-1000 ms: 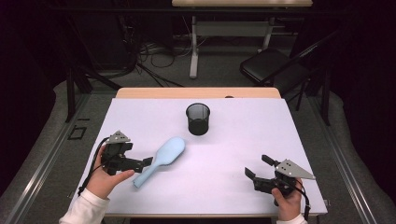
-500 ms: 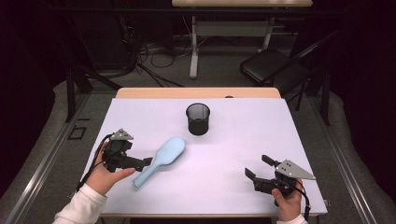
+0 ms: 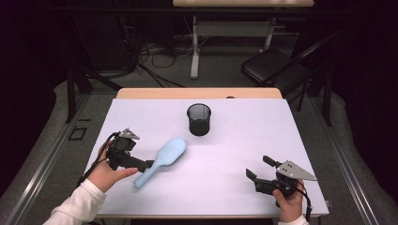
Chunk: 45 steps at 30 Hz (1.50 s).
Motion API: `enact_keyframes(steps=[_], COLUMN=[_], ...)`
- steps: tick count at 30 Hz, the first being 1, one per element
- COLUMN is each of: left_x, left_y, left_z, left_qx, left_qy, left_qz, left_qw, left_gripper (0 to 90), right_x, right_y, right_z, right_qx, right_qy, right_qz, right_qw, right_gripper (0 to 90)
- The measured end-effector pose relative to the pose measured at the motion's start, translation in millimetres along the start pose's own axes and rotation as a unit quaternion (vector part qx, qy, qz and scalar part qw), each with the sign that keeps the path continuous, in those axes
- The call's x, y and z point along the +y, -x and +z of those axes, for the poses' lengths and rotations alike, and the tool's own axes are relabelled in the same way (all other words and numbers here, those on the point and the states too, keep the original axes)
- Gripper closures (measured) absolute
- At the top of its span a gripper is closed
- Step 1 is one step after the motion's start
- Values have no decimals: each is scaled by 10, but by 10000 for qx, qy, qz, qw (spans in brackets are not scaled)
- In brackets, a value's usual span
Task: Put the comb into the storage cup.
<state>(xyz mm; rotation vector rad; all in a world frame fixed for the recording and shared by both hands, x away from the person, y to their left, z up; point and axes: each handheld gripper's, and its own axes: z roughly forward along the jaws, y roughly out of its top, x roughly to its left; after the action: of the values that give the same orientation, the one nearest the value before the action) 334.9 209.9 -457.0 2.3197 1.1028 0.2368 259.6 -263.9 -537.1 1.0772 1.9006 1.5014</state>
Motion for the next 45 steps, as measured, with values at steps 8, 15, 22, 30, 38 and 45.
enact_keyframes(steps=[8, 15, 22, 30, 38, 45], left_x=[35, 54, 81, 127, 153, 185], left_y=[-31, -62, -92, -95, -29, 14], left_z=[48, 91, 184, 332, 476, 569], left_qx=[-20, -7, 2, 29, 51, 85], left_qy=[-199, -386, -619, -888, -1179, -1377], left_qz=[-22, -12, -24, 0, 112, 218], left_qw=[9998, 9993, 9981, 9960, 9929, 9902], left_gripper=[8, 9, 8, 8, 9, 15], right_x=[0, 1, -1, -3, -4, -5], right_y=[-1, -3, -3, 1, -1, -3], right_z=[-2, -3, 6, 8, 9, 16], right_qx=[2, 9, 2, 0, 5, 19], right_qy=[-12, -37, -9, 9, 2, 7], right_qz=[-1, -4, -45, -36, -36, -54], right_qw=[10000, 10000, 10000, 10000, 10000, 10000], right_gripper=[146, 146, 146, 146, 146, 146])
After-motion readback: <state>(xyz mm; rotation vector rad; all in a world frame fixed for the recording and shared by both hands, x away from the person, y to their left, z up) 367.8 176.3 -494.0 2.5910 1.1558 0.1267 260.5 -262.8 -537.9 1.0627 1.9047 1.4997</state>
